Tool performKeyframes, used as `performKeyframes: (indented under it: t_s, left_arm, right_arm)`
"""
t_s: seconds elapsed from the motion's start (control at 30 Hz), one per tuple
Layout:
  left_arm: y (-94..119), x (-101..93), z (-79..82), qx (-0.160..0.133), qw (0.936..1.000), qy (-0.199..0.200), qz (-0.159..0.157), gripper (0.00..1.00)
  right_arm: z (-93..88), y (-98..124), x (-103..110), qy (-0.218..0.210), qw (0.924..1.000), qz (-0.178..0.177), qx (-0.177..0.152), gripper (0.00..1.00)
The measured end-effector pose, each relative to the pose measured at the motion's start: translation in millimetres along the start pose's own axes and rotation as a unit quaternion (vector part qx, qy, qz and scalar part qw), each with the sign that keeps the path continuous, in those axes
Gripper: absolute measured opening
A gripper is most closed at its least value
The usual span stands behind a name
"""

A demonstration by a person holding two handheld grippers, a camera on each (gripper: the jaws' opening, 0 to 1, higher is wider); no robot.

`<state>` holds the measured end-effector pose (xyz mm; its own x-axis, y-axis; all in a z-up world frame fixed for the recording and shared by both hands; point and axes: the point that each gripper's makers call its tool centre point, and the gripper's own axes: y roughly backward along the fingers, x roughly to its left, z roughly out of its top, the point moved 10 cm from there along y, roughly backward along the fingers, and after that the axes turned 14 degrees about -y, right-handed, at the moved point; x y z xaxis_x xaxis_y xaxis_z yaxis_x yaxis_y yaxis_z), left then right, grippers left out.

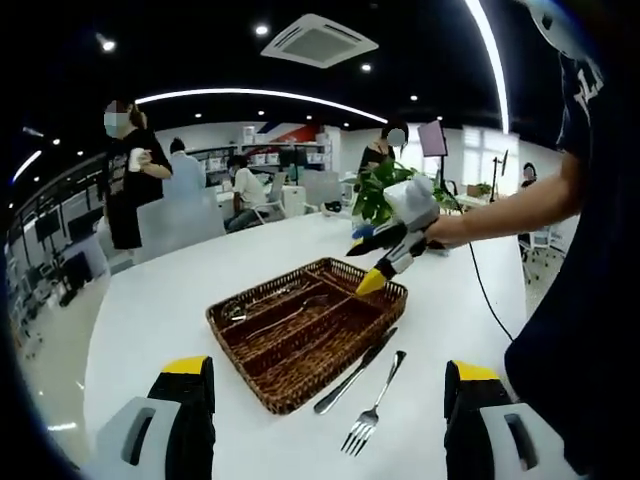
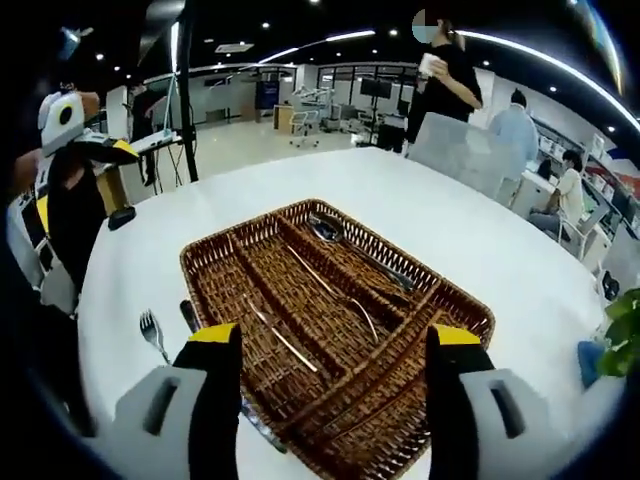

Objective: Arrange the knives, forks, and spoons in their matching storage slots by inserting each utensil handle-first until every utensil is classified and aligned in the correct compartment

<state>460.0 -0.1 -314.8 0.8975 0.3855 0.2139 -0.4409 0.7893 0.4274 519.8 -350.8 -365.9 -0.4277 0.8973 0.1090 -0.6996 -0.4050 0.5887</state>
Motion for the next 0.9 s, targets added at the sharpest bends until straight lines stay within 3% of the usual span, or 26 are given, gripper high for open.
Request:
performKeyframes:
  t_s: [0.37,0.63,0.9]
  left_arm:
    - [-5,-10.8,14.2,-0.016,0.9995,0.015,0.022,1.00]
    - [-5,-18.5,21.2,-0.020,0.9994,0.018,0.021,1.00]
    - [-6,-23.4,22.4,-0.022,0.9996,0.014,0.009,1.00]
  right_arm:
    - [-12.5,49,10,-0.031,0.9985,-0.025,-0.038,0.99]
    - [-27.0,75,20,-0.037,0.9976,-0.037,-0.045,0.99]
    - [-30.6,101,35,-0.058,0.9953,-0.050,-0.059,0.99]
